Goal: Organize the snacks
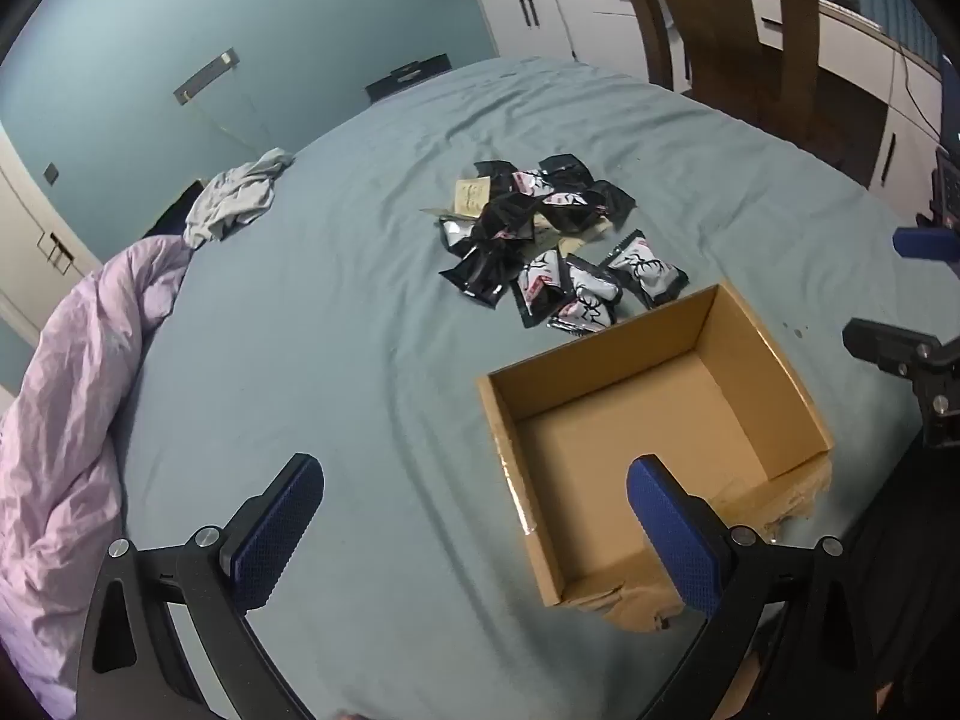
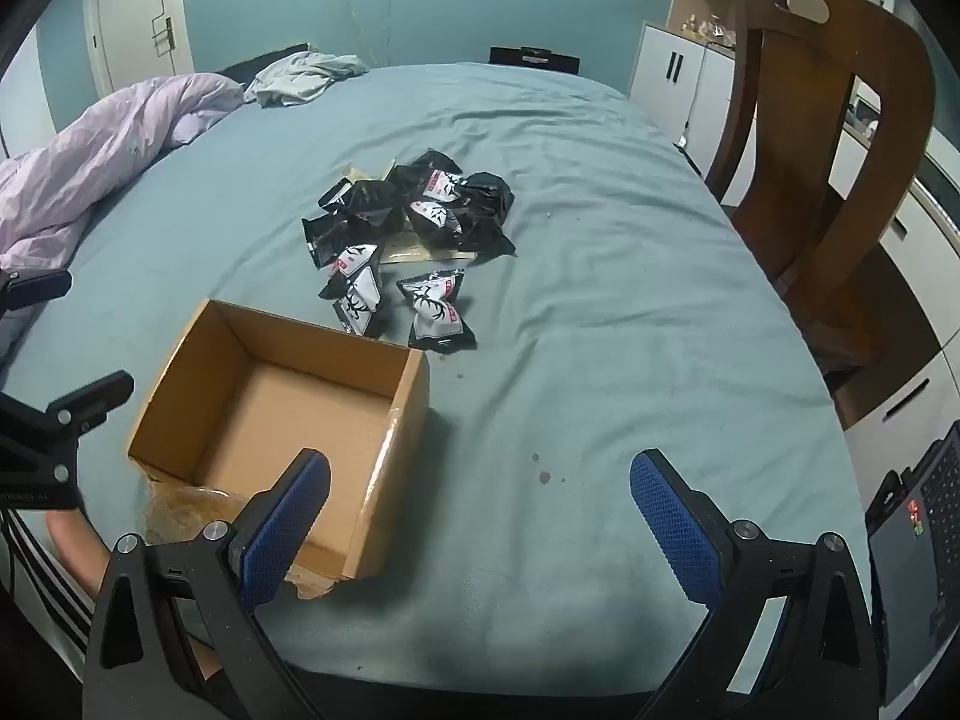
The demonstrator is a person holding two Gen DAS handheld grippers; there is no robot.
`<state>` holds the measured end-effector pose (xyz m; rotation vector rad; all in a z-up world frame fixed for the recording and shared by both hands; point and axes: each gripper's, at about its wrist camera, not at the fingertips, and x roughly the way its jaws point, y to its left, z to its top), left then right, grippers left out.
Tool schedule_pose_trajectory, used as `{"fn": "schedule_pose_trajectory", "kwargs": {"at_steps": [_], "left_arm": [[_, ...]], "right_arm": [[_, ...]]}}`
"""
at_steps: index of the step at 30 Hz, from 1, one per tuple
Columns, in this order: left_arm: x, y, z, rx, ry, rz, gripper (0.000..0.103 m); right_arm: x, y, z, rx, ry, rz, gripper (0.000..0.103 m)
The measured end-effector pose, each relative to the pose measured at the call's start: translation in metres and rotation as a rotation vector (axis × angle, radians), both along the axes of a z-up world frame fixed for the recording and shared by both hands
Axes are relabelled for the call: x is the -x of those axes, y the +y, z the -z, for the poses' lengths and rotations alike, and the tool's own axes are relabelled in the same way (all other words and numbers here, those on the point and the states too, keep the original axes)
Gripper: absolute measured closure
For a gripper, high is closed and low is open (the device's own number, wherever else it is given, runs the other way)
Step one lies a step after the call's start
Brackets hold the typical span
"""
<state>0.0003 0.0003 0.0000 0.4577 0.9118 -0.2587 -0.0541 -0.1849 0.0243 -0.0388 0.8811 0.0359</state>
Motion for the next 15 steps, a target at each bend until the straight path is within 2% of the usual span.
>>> {"fn": "schedule_pose_trajectory", "kwargs": {"at_steps": [15], "left_arm": [[-0.0009, -0.0004, -0.0011, 0.005, -0.005, 0.001, 0.000]], "right_arm": [[0.0016, 0.0029, 0.0039, -0.001, 0.002, -0.003, 0.002]]}}
